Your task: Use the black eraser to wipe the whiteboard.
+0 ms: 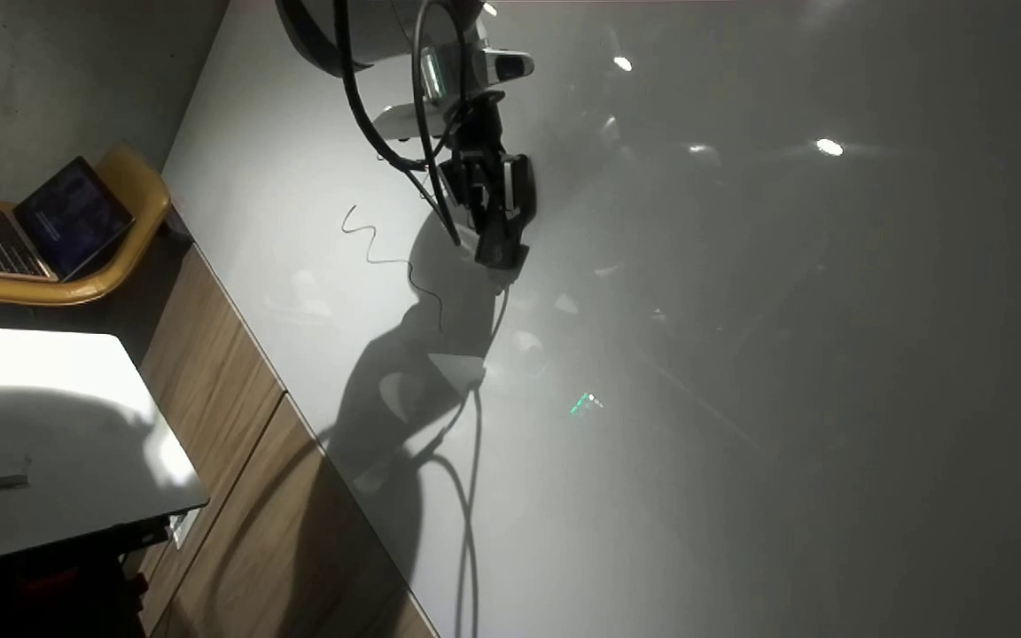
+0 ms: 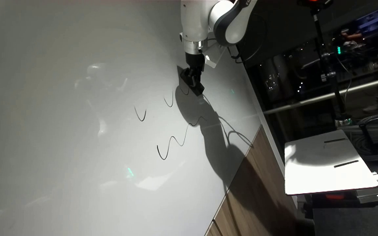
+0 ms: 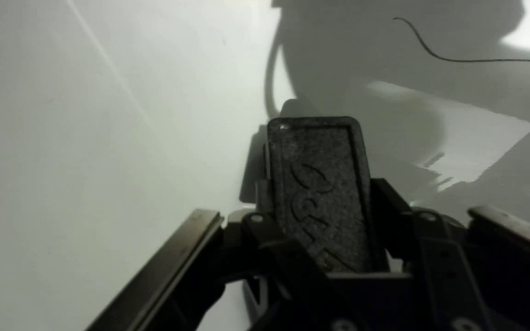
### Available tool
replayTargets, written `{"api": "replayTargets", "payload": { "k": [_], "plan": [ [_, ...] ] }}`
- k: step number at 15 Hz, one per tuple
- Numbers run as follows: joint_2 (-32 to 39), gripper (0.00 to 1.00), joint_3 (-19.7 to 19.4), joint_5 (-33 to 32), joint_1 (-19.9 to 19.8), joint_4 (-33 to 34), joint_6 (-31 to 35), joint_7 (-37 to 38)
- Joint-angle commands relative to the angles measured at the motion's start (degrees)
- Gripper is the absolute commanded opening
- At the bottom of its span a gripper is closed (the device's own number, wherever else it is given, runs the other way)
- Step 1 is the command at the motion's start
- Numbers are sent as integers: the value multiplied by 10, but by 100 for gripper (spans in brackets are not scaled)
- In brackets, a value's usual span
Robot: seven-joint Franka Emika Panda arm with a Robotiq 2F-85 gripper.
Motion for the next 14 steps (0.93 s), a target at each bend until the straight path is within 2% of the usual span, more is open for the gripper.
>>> {"api": "replayTargets", "payload": {
  "k": [1, 8, 14],
  "plan": [
    [32, 29, 22, 17, 21, 49, -1, 4],
    [82, 29, 88, 13, 73, 111, -71, 24],
    [133, 29, 110, 10, 119, 165, -115, 33]
  ]
}}
